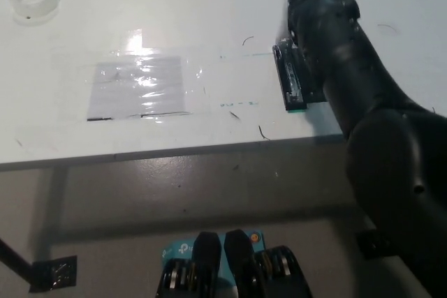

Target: A stapler is kept infront of the robot on the black mark on the desk and the robot uses its right hand to lift the top of the stapler to open it

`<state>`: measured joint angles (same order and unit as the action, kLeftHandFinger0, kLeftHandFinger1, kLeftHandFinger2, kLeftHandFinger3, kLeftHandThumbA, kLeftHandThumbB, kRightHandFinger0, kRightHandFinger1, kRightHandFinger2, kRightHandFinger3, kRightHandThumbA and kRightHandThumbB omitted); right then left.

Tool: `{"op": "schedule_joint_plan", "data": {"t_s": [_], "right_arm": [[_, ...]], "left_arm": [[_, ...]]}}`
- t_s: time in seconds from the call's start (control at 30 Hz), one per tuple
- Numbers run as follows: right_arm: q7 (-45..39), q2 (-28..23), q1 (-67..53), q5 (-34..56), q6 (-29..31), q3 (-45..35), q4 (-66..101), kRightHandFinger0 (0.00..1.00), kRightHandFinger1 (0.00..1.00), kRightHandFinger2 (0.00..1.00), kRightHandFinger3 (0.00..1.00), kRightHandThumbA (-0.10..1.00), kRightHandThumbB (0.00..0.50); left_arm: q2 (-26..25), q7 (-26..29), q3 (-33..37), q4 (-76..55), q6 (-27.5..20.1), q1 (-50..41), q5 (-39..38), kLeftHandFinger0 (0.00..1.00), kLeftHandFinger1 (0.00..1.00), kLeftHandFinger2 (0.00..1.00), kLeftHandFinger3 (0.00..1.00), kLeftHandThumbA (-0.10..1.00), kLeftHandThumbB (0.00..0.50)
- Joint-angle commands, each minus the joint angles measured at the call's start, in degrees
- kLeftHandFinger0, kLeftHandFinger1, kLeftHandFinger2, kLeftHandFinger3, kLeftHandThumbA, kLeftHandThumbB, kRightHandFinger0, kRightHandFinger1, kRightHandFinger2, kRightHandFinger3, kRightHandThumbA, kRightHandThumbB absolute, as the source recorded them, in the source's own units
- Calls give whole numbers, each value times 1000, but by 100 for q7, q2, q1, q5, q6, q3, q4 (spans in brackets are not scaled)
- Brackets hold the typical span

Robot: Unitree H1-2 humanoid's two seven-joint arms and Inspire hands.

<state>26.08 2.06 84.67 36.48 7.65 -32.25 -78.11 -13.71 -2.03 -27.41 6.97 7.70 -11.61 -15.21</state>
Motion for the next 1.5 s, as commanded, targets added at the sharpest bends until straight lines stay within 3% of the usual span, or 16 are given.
{"op": "schedule_joint_plan", "data": {"t_s": [0.0,0.07,0.23,0.33,0.5,0.6,0.73,0.8,0.9,1.07,1.23,1.37,1.47], "right_arm": [[-209,82,263,-64,281,16,50,443,471,550,728,739,0],[-272,100,187,-46,280,1,45,467,488,579,775,735,0],[-315,138,19,-135,250,89,83,440,463,539,726,739,0],[-340,175,-205,-162,201,120,232,432,460,569,731,748,0],[-376,253,-600,-170,25,189,827,463,482,551,727,747,0],[-256,452,-1228,-149,-561,349,2088,477,482,543,745,728,0],[-222,591,-2243,39,-1599,631,4110,631,598,677,817,743,0],[-150,568,-2630,91,-2079,788,4967,652,638,707,859,745,0],[-159,512,-3032,221,-2515,932,5801,659,684,757,904,753,0],[-149,369,-3989,391,-3163,1226,7369,628,662,719,895,733,0],[-323,182,-4942,-11,-3207,1592,8262,599,603,652,806,694,0],[-840,-176,-5715,-864,-2504,2055,8450,545,560,612,781,681,0],[-1064,-433,-6231,-1202,-2089,2254,8451,546,567,609,760,752,0]], "left_arm": [[-134,30,-29,-94,-36,-44,-35,441,488,620,821,1000,265],[-119,49,-29,-149,7,-49,-36,429,480,608,800,1000,277],[-102,11,-54,-102,-91,8,-106,429,474,588,784,1000,263],[-113,14,-36,-49,-131,-15,-49,405,470,598,774,1000,282],[-93,56,-41,-97,-52,-14,-48,414,468,603,797,1000,254],[-127,26,-70,6,-77,-5,-82,440,483,603,797,1000,268],[-118,21,-50,-54,-111,-48,-45,401,457,593,778,1000,256],[-115,25,-53,-66,-105,-45,-50,396,451,577,769,1000,252],[-105,94,-67,-113,37,-39,-38,393,449,567,760,1000,283],[-207,38,-90,-147,11,-22,-47,429,482,595,768,1000,285],[-263,-18,-96,-39,-154,-7,-29,413,469,589,765,1000,262],[-260,13,-97,-127,-17,-13,-28,417,468,588,750,1000,262],[-272,5,-87,-96,-47,-8,-5,416,461,585,769,1000,250]]}}
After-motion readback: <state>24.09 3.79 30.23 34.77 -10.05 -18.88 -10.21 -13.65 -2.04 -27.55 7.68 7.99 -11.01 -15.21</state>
